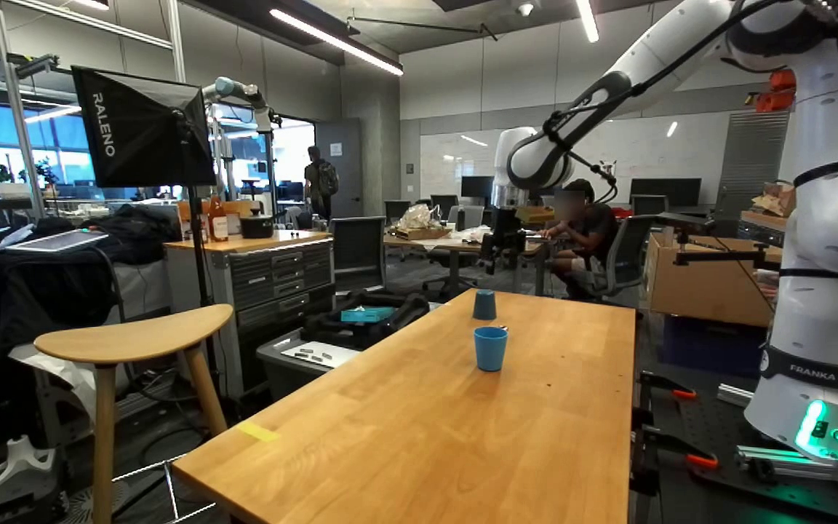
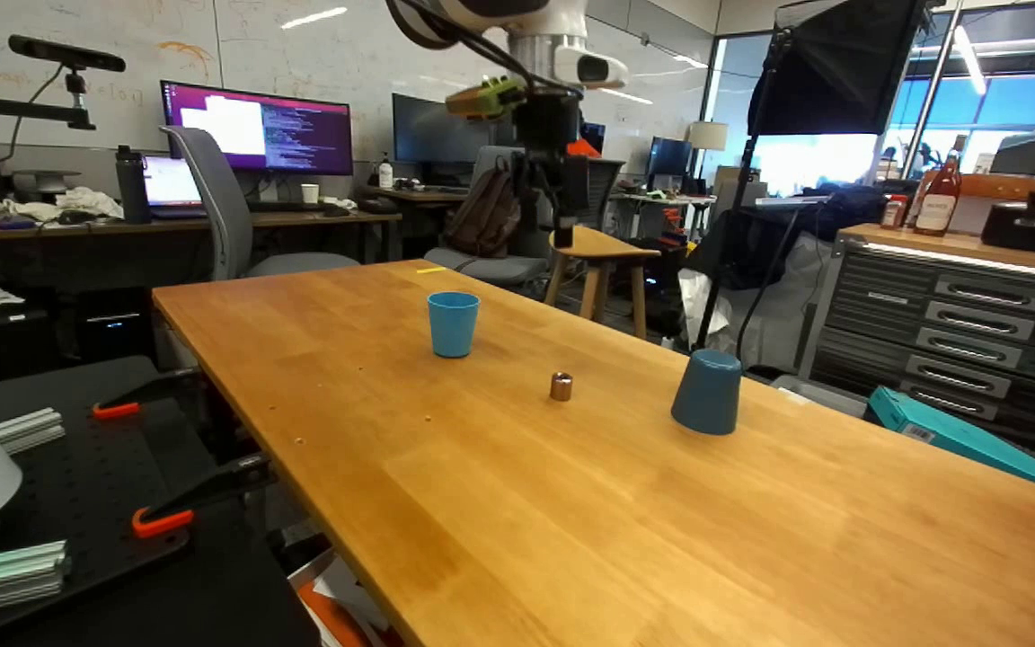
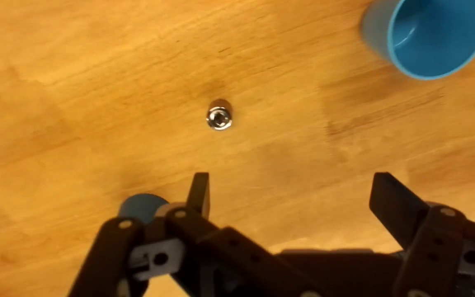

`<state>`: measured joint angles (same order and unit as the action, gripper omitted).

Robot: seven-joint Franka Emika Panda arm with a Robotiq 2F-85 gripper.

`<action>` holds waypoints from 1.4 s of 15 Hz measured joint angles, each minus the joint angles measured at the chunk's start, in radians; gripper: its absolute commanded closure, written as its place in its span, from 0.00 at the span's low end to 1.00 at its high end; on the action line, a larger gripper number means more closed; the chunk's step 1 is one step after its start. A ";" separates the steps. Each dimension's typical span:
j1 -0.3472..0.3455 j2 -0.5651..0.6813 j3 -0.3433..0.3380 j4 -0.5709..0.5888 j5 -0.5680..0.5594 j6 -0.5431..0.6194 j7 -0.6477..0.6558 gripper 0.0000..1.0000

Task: Pick the silver object on the table and put it in the blue cup

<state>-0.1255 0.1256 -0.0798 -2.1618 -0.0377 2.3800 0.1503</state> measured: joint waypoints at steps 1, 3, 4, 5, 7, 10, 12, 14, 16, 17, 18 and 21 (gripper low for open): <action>-0.007 0.059 -0.014 0.032 0.000 0.000 0.013 0.00; -0.011 0.180 -0.035 0.096 0.000 0.002 0.046 0.00; -0.011 0.233 -0.040 0.127 0.000 0.003 0.063 0.00; -0.011 0.282 -0.042 0.155 0.000 0.003 0.081 0.00; -0.010 0.360 -0.044 0.202 0.000 0.003 0.115 0.00; -0.006 0.429 -0.045 0.244 0.003 0.003 0.151 0.00; -0.004 0.450 -0.045 0.260 0.007 -0.003 0.162 0.00; -0.004 0.461 -0.045 0.272 0.020 -0.020 0.175 0.00; -0.005 0.465 -0.045 0.277 0.030 -0.038 0.186 0.26; -0.005 0.467 -0.045 0.280 0.038 -0.047 0.188 0.34; -0.006 0.470 -0.045 0.283 0.049 -0.056 0.188 0.42; -0.012 0.475 -0.045 0.288 0.080 -0.073 0.188 0.65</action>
<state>-0.1377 0.6009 -0.1247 -1.8739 0.0428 2.3065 0.3379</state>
